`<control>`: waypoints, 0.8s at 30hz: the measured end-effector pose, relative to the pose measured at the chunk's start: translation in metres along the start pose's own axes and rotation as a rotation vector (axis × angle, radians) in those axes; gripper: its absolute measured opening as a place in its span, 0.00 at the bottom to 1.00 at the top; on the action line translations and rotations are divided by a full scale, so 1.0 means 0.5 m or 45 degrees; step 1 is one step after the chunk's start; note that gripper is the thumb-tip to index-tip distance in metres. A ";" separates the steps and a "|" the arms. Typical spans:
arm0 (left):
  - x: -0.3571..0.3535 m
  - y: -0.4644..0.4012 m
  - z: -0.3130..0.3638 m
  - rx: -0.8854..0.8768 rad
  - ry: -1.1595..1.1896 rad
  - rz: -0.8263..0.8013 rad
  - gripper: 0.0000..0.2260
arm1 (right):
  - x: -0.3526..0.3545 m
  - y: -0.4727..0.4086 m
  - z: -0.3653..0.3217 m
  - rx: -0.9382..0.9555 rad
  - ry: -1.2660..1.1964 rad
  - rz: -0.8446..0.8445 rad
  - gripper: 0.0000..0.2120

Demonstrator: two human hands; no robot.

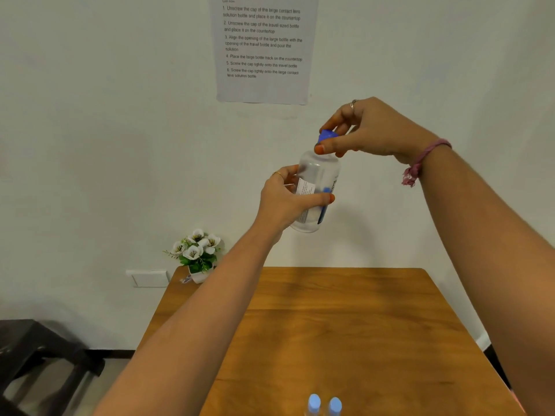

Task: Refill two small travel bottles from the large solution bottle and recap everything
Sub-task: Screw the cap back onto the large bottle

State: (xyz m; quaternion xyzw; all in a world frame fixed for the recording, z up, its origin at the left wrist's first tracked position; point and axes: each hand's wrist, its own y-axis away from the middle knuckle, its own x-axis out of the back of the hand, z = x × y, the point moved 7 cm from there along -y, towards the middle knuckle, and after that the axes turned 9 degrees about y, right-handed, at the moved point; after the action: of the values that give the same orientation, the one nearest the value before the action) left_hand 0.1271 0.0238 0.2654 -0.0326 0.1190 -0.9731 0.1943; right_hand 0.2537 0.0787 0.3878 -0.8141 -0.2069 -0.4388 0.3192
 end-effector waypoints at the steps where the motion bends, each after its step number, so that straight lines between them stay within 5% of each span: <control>1: -0.003 0.000 -0.002 0.001 0.003 -0.006 0.34 | -0.002 0.000 0.006 -0.014 0.013 0.021 0.17; 8: -0.028 0.003 -0.018 0.025 -0.004 -0.025 0.33 | -0.008 0.009 0.023 -0.025 0.192 -0.078 0.23; 13: -0.047 0.009 -0.031 0.050 0.001 -0.049 0.33 | 0.006 0.025 0.033 -0.005 0.096 -0.262 0.17; 24: -0.062 0.015 -0.061 0.052 -0.005 0.021 0.34 | -0.011 0.033 0.068 -0.027 0.012 -0.090 0.13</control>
State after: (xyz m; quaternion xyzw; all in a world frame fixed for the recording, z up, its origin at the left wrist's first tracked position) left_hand 0.1551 0.0355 0.2335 -0.0294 0.0991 -0.9737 0.2032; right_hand 0.2808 0.0902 0.3636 -0.8075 -0.2293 -0.4557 0.2960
